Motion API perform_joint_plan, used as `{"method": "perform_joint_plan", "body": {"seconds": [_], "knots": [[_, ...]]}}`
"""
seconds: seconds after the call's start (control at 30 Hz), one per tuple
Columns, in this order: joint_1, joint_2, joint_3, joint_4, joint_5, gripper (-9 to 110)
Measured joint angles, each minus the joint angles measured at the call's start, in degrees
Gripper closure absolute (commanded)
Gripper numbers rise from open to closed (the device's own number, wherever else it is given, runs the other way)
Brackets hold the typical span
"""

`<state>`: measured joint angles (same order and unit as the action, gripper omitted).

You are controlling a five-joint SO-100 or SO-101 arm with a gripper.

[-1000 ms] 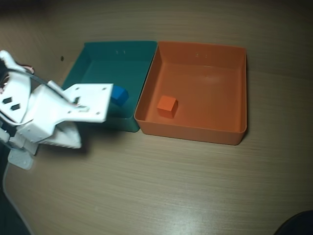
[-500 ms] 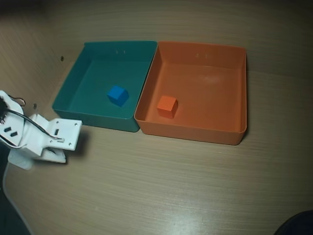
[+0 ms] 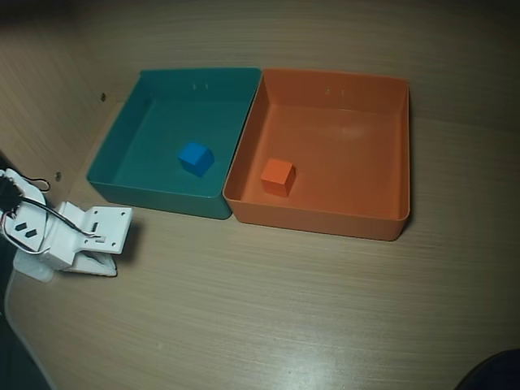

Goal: Grasp a cube and put it in the box.

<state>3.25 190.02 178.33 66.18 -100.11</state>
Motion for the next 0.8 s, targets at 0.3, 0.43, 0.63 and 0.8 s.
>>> {"method": "perform_joint_plan", "body": {"seconds": [0.3,0.43,0.63,0.8], "knots": [[0.0,1.8,0.0,8.8,0.8,107],[0.0,1.8,0.0,8.8,0.8,107],[0.0,1.8,0.0,8.8,0.8,107],[0.0,1.8,0.0,8.8,0.8,107]]}}
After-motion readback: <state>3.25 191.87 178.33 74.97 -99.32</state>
